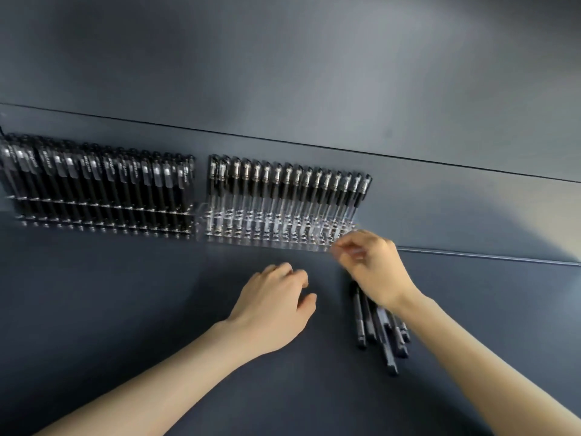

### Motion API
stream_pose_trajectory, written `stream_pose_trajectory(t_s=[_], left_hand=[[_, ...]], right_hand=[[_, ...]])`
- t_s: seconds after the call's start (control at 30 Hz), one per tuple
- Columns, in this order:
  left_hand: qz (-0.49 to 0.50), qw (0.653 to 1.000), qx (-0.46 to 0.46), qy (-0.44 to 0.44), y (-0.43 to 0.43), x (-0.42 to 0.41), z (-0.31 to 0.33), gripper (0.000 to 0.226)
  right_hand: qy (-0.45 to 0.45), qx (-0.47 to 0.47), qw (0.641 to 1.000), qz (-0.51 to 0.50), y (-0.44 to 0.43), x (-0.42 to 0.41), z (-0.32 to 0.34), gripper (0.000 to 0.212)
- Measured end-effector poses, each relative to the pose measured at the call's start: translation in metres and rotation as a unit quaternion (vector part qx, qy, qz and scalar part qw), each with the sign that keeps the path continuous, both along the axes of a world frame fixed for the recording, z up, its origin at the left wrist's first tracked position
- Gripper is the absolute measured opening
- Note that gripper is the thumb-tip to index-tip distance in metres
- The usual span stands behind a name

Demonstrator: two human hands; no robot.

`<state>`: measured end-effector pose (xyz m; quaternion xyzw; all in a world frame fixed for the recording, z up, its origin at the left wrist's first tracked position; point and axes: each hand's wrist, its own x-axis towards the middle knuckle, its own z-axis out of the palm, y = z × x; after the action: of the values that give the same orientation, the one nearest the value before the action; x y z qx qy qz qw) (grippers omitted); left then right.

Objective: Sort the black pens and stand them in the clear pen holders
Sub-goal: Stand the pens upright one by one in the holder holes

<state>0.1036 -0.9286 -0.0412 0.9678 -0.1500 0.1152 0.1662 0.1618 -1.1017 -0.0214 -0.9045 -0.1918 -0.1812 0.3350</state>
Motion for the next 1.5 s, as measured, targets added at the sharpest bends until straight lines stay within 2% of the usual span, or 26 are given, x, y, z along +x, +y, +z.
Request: stream_pose_trajectory(t_s=[0.1,0.2,0.3,0.4,0.53,0.67,0.87,1.1,1.23,1.27,1.33,1.4,1.5], left_hand=[[0.025,0.999,-0.019,0.017,-0.043,-0.012,-0.005,0.043],[0.075,0.996,-0.030,0.022,-0.078,-0.019,-0.008,0.053],[0.122,0.990,-0.051,0.042,-0.098,-0.014,-0.009,0.062],[0.158,0.982,-0.075,0.065,-0.116,-0.006,-0.004,0.060],[0.178,0.962,-0.142,0.149,-0.121,0.004,0.006,0.037],[0.184,0.944,-0.189,0.199,-0.114,0.012,0.014,0.046],[0.167,0.940,-0.179,0.239,-0.112,0.009,0.025,0.049],[0.154,0.941,-0.173,0.249,-0.113,0.015,0.024,0.056],[0.141,0.933,-0.243,0.224,-0.103,0.010,0.021,0.053],[0.132,0.932,-0.263,0.211,-0.098,0.008,0.020,0.052],[0.113,0.927,-0.305,0.187,-0.085,0.001,0.019,0.045],[0.087,0.913,-0.358,0.173,-0.073,-0.005,0.024,0.037],[0.037,0.879,-0.440,0.178,-0.056,-0.010,0.033,0.031]], right_hand=[[0.007,-0.060,0.998,0.024,-0.042,-0.005,-0.009,0.010],[0.038,-0.140,0.988,0.050,-0.074,-0.007,-0.019,0.027],[0.070,-0.166,0.980,0.081,-0.090,-0.006,-0.025,0.039],[0.090,-0.152,0.980,0.095,-0.099,-0.004,-0.028,0.043],[0.089,-0.135,0.982,0.099,-0.101,-0.003,-0.034,0.045],[0.084,-0.138,0.982,0.100,-0.103,-0.002,-0.036,0.046],[0.078,-0.133,0.982,0.110,-0.104,-0.001,-0.038,0.043],[0.080,-0.133,0.982,0.111,-0.104,-0.001,-0.040,0.043],[0.081,-0.132,0.983,0.102,-0.104,-0.004,-0.036,0.042],[0.077,-0.116,0.986,0.096,-0.102,-0.005,-0.034,0.042],[0.094,-0.021,0.990,0.107,-0.091,-0.007,-0.023,0.039],[0.133,0.111,0.973,0.149,-0.071,-0.011,-0.009,0.030],[0.149,0.248,0.942,0.172,-0.034,-0.015,0.014,0.017]])
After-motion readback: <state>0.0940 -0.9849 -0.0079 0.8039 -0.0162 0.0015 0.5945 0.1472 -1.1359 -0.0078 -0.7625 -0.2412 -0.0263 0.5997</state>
